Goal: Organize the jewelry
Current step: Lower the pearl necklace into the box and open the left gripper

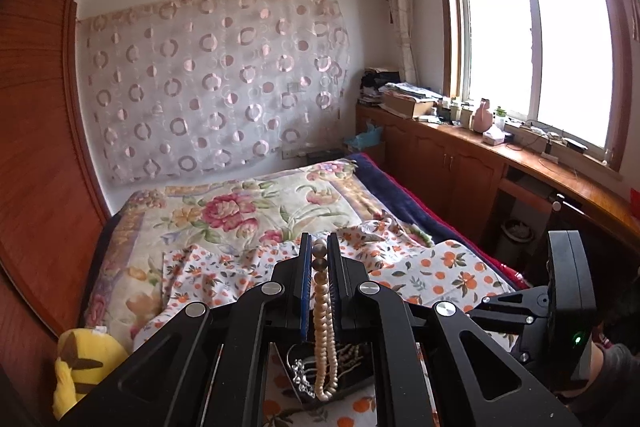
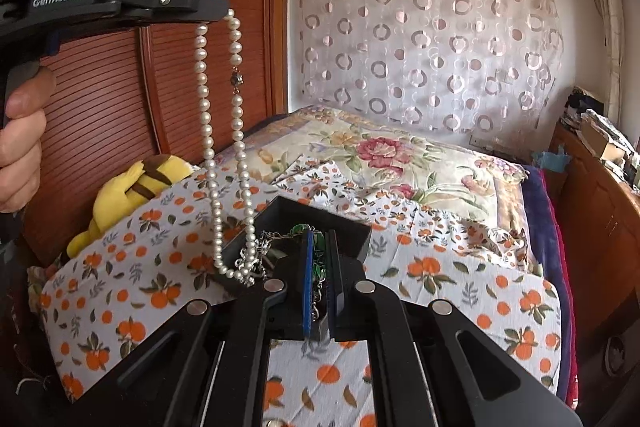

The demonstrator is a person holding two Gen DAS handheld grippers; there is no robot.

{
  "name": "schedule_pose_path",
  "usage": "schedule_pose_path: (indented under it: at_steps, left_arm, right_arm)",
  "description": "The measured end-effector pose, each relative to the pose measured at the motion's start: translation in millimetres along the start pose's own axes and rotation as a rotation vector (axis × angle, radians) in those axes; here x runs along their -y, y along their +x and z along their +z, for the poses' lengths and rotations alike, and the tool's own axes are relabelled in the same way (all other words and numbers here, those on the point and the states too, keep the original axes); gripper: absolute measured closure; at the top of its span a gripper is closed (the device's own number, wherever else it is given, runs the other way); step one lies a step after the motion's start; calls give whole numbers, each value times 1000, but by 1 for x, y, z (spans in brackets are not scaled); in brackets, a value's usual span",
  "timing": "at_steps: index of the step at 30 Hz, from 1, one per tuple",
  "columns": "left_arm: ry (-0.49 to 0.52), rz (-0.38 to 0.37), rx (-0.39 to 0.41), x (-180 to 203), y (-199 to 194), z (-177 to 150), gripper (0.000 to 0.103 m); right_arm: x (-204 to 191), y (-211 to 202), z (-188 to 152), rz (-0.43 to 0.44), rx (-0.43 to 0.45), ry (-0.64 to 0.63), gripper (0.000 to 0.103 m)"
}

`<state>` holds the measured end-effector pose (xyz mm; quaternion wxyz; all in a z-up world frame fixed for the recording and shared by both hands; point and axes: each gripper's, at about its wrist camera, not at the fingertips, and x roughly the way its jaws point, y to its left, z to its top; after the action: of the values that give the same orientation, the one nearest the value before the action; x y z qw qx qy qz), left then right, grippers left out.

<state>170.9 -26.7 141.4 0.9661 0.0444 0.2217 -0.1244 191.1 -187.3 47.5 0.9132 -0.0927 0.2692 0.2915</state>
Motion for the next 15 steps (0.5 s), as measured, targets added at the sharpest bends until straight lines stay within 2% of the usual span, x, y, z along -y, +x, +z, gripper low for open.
schedule_pose_path:
  at_steps: [5,13,15]
  left_arm:
    - [6,23,-19,-4,18,-1,96]
    - [-18,42,-115,-15,59,-38,96]
    - [-24,40,-135,-16,64,-44,90]
  right_arm:
    - [10,25,5,1,-15,40,96]
    - [18,76,-1,23,-66,91,96]
    - [17,87,-4,11,-83,89,95]
